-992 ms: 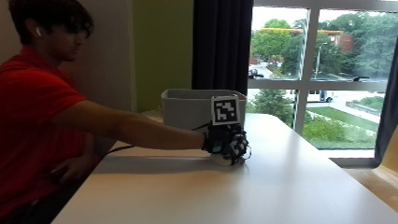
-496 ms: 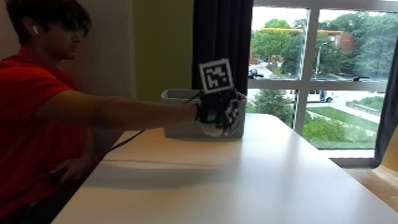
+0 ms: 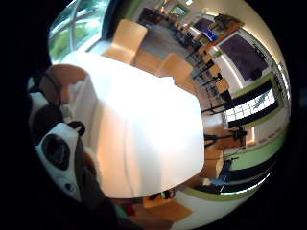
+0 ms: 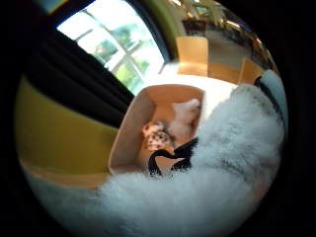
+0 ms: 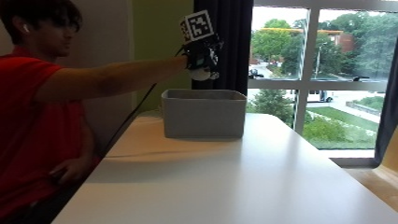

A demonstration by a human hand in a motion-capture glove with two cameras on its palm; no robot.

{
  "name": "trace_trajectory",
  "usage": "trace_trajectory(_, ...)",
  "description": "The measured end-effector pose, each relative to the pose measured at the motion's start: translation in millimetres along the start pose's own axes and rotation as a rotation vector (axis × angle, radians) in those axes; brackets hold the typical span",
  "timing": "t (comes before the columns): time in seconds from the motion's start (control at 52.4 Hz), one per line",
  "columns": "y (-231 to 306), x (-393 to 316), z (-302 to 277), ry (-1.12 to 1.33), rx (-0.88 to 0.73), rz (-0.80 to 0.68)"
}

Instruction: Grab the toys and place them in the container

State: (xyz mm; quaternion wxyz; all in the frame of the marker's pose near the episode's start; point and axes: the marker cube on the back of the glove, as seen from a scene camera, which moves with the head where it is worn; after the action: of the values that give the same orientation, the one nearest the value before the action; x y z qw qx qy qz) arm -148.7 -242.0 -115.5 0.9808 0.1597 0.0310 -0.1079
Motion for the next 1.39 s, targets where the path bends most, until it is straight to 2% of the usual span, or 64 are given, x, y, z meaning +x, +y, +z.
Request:
trace_trajectory(0.153, -17, -70, 12, 0.035, -0.028, -0.067)
trace_trajectory(0.42, -25, -115, 41, 0.036, -0.102, -0.122)
trace_trajectory(0.725, -5, -95, 47, -0.080, -0.242, -0.144)
trace_trajectory(0.954, 14, -63, 37, -0.045, -0.147, -0.137)
trace_trajectory(1.392, 89, 60, 42, -0.038, -0.152, -0.014)
